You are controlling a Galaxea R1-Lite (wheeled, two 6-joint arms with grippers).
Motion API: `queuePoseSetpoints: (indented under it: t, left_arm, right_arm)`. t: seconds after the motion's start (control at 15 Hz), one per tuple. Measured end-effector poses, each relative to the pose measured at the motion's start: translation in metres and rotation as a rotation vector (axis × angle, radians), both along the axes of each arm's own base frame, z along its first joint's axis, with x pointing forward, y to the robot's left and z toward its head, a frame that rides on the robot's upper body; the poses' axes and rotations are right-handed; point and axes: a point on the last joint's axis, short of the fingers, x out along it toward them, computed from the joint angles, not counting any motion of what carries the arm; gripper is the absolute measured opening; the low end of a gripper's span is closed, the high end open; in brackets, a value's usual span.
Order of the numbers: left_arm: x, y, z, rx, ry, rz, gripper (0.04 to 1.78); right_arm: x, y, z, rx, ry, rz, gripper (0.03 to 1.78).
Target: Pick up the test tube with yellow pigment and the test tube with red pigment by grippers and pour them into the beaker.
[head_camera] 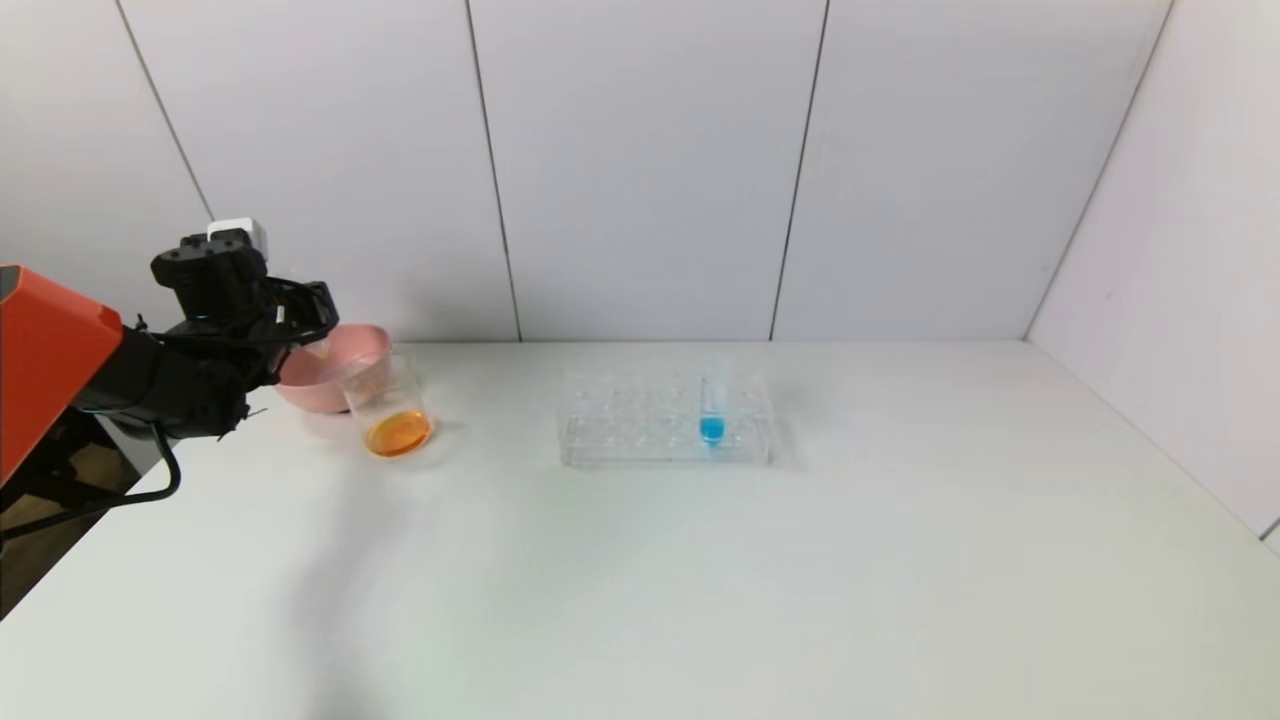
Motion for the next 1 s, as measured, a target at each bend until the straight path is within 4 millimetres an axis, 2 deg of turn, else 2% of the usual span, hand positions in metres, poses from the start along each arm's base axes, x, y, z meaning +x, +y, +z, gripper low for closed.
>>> queuePoseSetpoints:
  t: [0.33, 0.53, 0.67, 0.87, 1.0]
  left_arm:
    - [0.013, 0.003, -0.012, -0.001, 0.031, 0.001, 0.45]
    - [0.015, 0.003, -0.013, 0.001, 0.024, 0.002, 0.57]
    - [0.016, 0.003, -0.012, 0.006, 0.016, 0.001, 0.77]
    - [0.019, 0.004, -0.006, 0.018, -0.003, 0.003, 1.26]
    - [0.019, 0.003, -0.003, 0.040, -0.005, 0.000, 1.53]
  right_arm:
    - [0.000, 0.000, 0.000, 0.000, 0.000, 0.000, 1.71]
    - [0.000, 0.000, 0.000, 0.000, 0.000, 0.000, 1.71]
    - [0.000, 0.000, 0.000, 0.000, 0.000, 0.000, 1.71]
    - [0.000, 0.000, 0.000, 0.000, 0.000, 0.000, 1.71]
    - [0.000, 0.000, 0.000, 0.000, 0.000, 0.000, 1.71]
